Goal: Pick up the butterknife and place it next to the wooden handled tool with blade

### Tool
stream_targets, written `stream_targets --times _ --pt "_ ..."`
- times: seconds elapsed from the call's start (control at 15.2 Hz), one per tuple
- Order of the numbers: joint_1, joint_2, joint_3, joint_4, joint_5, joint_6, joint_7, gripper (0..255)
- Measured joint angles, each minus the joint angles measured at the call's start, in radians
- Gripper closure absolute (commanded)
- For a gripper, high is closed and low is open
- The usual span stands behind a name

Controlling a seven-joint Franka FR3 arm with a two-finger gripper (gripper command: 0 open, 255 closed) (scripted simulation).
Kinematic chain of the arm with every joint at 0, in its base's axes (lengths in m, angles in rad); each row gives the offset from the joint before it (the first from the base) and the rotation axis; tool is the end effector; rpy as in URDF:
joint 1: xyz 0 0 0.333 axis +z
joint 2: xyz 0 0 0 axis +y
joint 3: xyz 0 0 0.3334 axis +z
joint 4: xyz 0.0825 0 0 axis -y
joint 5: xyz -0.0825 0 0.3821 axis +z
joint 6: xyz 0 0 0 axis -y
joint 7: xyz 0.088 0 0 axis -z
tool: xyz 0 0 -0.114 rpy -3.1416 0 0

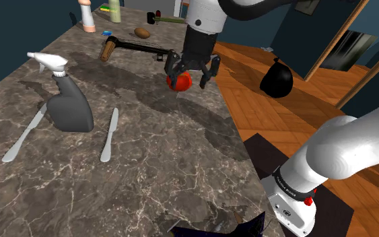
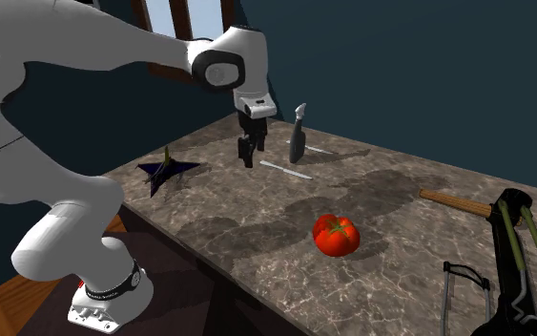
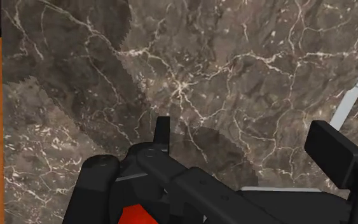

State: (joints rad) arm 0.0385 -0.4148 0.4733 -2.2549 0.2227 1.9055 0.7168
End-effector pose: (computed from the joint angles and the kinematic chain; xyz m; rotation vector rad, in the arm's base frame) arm 0.3629 0.2464 0.5188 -3.0658 0.4759 -0.0159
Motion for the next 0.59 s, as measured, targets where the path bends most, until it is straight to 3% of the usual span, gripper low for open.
stream_targets --times 0.26,0.59 --pt "-0.019 0.150 0.087 0.073 -0.054 0.069 0.129 0" --pt "-0.020 0.374 0.181 0.192 -0.185 0.136 0.331 0"
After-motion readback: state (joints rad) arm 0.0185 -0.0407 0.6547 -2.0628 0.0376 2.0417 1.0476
